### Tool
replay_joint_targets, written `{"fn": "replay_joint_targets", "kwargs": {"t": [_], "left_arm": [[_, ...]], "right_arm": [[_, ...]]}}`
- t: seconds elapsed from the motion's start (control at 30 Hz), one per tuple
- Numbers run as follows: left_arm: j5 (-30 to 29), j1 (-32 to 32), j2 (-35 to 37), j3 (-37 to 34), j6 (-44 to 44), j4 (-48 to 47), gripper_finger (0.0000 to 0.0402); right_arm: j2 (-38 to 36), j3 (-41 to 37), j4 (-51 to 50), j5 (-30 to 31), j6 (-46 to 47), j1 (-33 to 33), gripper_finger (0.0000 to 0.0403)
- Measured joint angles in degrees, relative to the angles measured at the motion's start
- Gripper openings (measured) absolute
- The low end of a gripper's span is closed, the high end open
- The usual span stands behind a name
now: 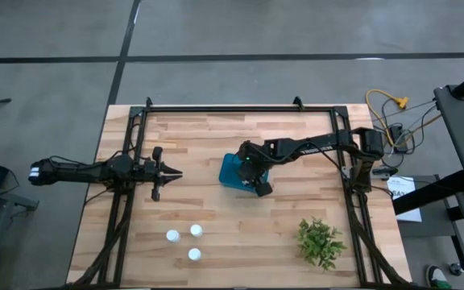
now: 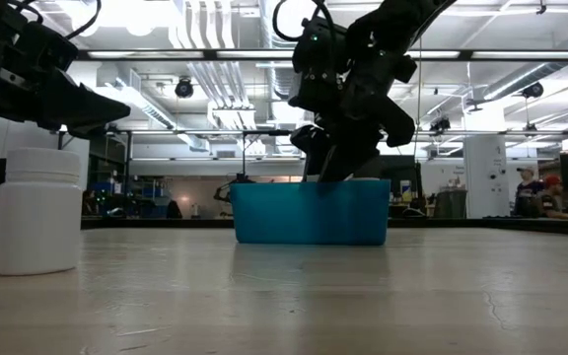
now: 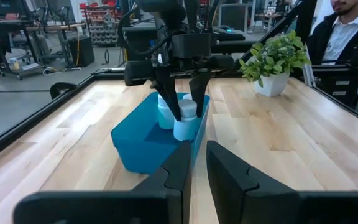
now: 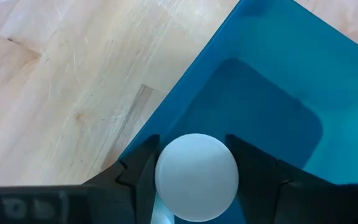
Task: Pick and place pill bottles into a basket
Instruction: Put the white pill bottle into the blue bin
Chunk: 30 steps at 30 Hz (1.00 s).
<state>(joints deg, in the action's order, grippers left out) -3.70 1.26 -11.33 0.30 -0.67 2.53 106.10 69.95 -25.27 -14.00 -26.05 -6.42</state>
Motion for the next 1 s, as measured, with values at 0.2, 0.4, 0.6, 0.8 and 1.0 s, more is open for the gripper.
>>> {"fn": "replay_joint_targets", "kwargs": {"t": [0.2, 0.4, 0.6, 0.8, 1.0], "left_arm": [[0.0, 0.0, 0.0, 0.0, 0.0, 0.0, 0.0033], [0.0, 0.0, 0.0, 0.0, 0.0, 0.0, 0.0033], [0.0, 0.0, 0.0, 0.0, 0.0, 0.0, 0.0033], [0.0, 0.0, 0.0, 0.0, 0.0, 0.0, 0.0033], [0.0, 0.0, 0.0, 0.0, 0.0, 0.0, 0.0033]], "right_arm": [[0.0, 0.0, -0.2, 0.0, 0.0, 0.0, 0.0171], [0.0, 0.0, -0.4, 0.0, 0.4, 0.0, 0.0182], [0.0, 0.0, -0.4, 0.0, 0.8, 0.0, 0.0184], [0.0, 0.0, -0.4, 0.0, 0.6, 0.0, 0.0183], [-0.2, 0.0, -0.9, 0.7, 0.2, 0.0, 0.0183]]}}
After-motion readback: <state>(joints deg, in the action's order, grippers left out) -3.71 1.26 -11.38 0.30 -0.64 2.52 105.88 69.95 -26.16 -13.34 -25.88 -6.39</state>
